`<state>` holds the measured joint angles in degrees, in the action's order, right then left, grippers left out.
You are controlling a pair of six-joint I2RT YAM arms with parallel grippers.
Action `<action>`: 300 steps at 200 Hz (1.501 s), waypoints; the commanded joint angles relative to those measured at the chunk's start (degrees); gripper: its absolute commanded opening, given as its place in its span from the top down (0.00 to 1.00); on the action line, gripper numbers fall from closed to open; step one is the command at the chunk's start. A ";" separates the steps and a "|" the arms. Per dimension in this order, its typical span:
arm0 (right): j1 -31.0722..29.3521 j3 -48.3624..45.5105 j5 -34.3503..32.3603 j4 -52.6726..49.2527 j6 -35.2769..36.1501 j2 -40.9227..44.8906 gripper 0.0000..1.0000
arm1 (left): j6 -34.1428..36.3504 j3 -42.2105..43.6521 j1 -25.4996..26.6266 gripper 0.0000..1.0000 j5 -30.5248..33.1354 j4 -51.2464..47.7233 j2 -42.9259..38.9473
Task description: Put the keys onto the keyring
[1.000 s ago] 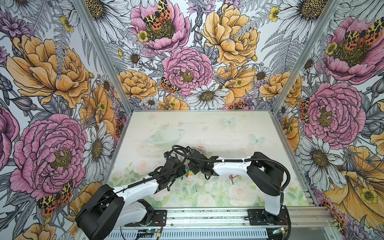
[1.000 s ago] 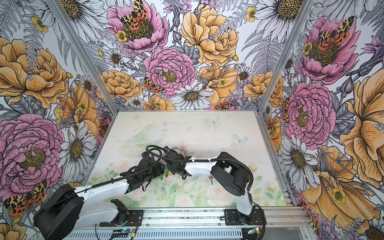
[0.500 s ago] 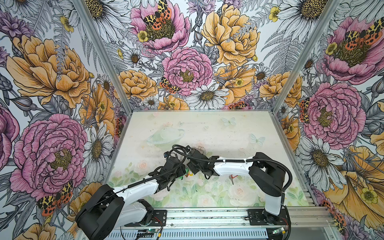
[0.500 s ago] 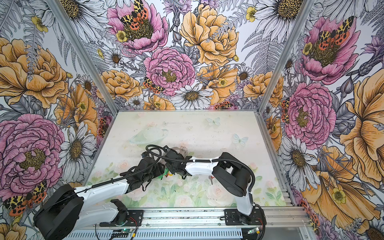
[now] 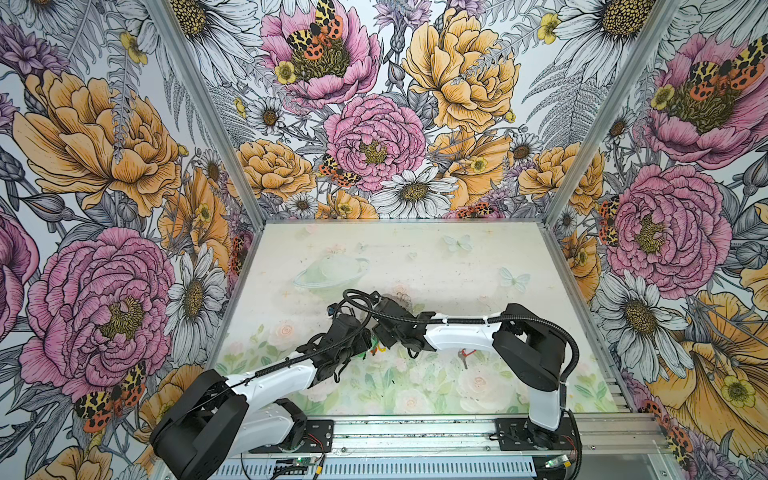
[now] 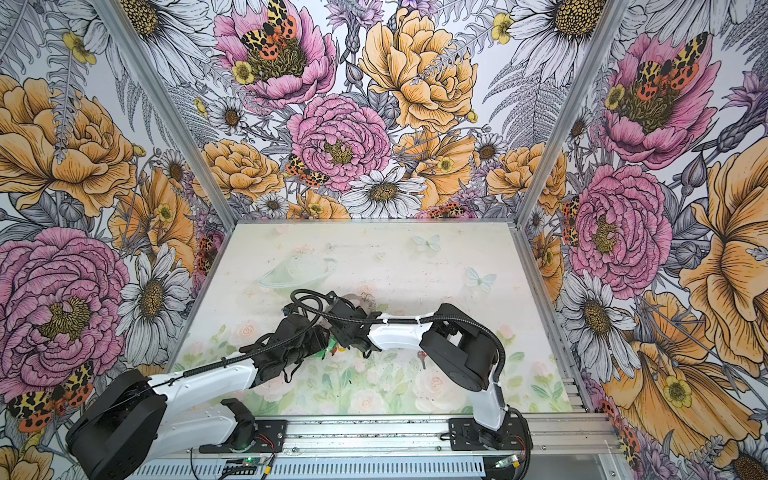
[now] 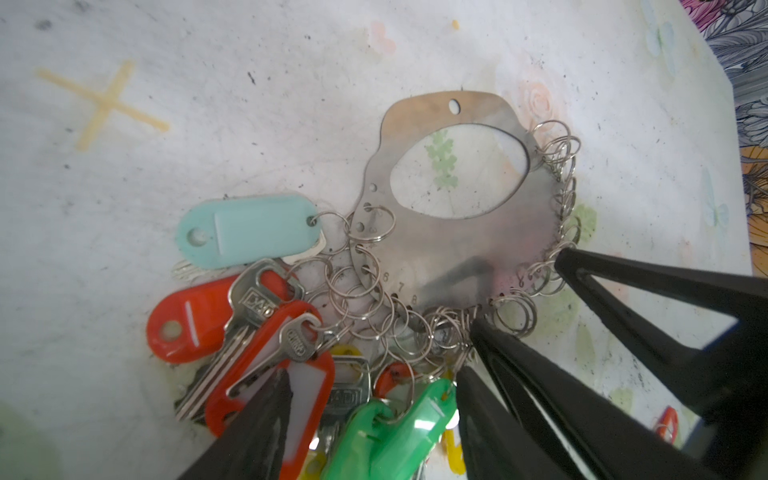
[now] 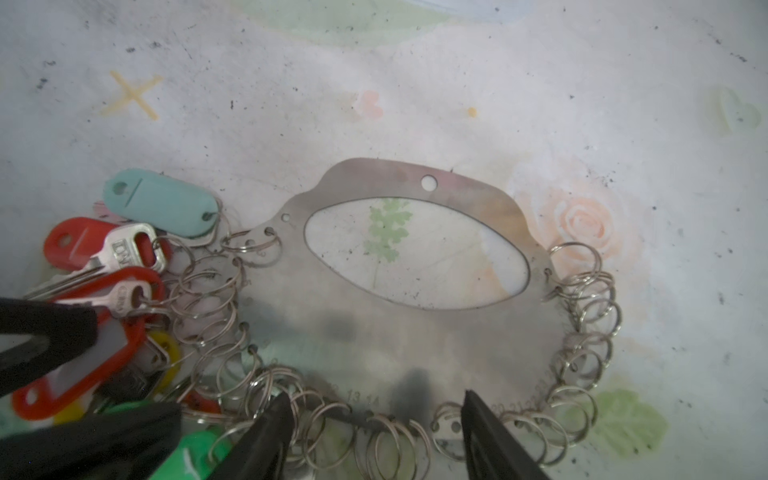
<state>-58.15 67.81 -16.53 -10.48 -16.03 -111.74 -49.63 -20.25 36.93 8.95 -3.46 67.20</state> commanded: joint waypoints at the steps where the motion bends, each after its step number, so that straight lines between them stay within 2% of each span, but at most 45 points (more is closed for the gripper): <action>1: 0.20 1.80 -1.08 -0.07 -1.08 -1.33 0.34 | -1.53 2.58 -0.84 0.35 0.42 -5.77 0.66; 46: 0.04 1.97 -1.28 -0.95 -1.16 -1.55 0.34 | -1.69 2.67 -0.79 0.35 0.63 -5.77 1.10; 127: -0.29 4.28 -6.07 -6.90 -2.25 -2.80 0.33 | -1.96 2.49 -0.80 0.34 1.01 -5.39 2.80; 187: -0.39 4.58 -8.38 -7.84 -1.56 -0.70 0.39 | -2.03 2.76 -0.80 0.34 1.16 -5.33 3.29; 204: -0.13 4.61 -6.79 -7.86 -1.42 0.02 0.41 | -2.05 2.85 -0.80 0.34 1.22 -5.41 3.17; 242: 1.76 4.06 1.11 -7.71 -1.09 2.94 0.47 | -1.88 3.00 -0.76 0.34 1.16 -5.46 3.17; 268: 3.66 3.86 6.99 -7.73 -0.33 4.22 0.56 | -1.81 3.13 -0.80 0.34 1.18 -5.37 3.03; 300: 4.66 2.31 12.50 -7.69 4.72 5.78 0.61 | -1.87 3.42 -0.90 0.34 1.16 -5.27 2.68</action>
<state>-54.08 71.09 -10.44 -18.22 -15.40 -108.77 -50.65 -20.05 36.93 9.80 -1.19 68.36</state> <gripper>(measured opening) 0.406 0.664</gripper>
